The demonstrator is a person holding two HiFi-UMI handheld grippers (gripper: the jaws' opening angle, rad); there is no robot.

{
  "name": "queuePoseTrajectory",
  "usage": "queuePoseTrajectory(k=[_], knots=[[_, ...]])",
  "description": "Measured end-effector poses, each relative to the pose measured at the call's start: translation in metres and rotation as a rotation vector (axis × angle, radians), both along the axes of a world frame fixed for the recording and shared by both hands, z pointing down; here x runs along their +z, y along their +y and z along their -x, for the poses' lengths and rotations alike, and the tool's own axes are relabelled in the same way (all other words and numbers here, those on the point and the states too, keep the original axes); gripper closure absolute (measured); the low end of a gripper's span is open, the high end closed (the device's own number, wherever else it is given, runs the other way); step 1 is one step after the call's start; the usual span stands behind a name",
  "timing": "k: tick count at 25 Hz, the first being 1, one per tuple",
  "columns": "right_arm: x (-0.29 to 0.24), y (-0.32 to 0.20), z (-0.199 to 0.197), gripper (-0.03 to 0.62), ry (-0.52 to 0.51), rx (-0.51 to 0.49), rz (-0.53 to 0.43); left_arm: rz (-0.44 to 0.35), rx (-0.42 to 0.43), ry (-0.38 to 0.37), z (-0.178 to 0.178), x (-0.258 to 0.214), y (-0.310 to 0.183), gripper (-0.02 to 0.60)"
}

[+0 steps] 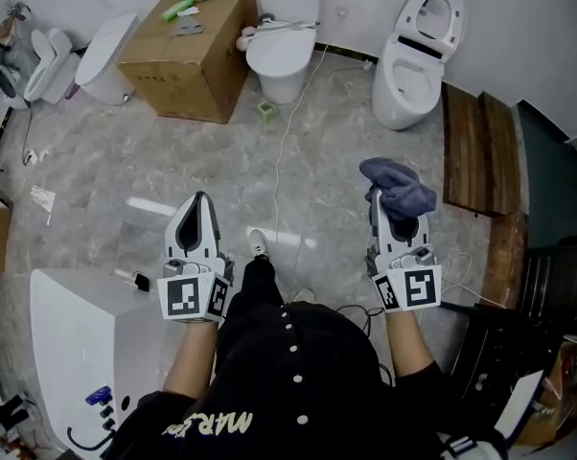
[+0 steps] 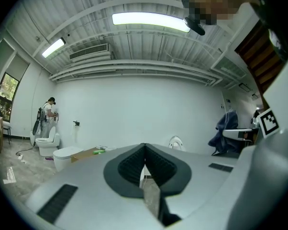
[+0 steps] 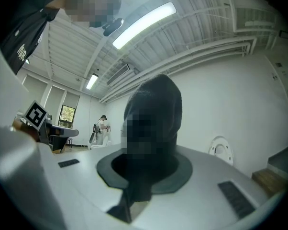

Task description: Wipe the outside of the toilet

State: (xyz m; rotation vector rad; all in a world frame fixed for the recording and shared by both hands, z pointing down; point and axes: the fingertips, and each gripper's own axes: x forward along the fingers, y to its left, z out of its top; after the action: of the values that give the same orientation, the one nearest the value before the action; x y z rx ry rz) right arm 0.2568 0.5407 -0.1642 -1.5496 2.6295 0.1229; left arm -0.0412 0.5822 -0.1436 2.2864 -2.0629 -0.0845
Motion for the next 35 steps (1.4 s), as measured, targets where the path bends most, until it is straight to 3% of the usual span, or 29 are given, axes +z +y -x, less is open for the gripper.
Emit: queuePoseTrajectory(k=[8, 14, 22, 28, 35], knots=[[0.001, -0.072, 0.040, 0.530, 0.021, 0.017, 0.023, 0.003, 0.010, -0.002, 0.042, -0.001, -0.074, 0.583], [0.004, -0.115, 0.065, 0.530, 0.036, 0.026, 0.043, 0.030, 0.007, 0.054, 0.073, 0.007, -0.118, 0.583], [-0.015, -0.168, 0.101, 0.530, 0.057, 0.058, -0.001, 0.014, 0.040, 0.078, 0.110, -0.001, -0.175, 0.583], [-0.027, -0.187, 0.127, 0.530, 0.072, 0.078, -0.022, -0.008, 0.075, 0.045, 0.135, -0.008, -0.202, 0.583], [-0.012, -0.202, 0.128, 0.530, 0.108, 0.110, 0.002, 0.041, 0.102, 0.050, 0.136, 0.011, -0.233, 0.583]])
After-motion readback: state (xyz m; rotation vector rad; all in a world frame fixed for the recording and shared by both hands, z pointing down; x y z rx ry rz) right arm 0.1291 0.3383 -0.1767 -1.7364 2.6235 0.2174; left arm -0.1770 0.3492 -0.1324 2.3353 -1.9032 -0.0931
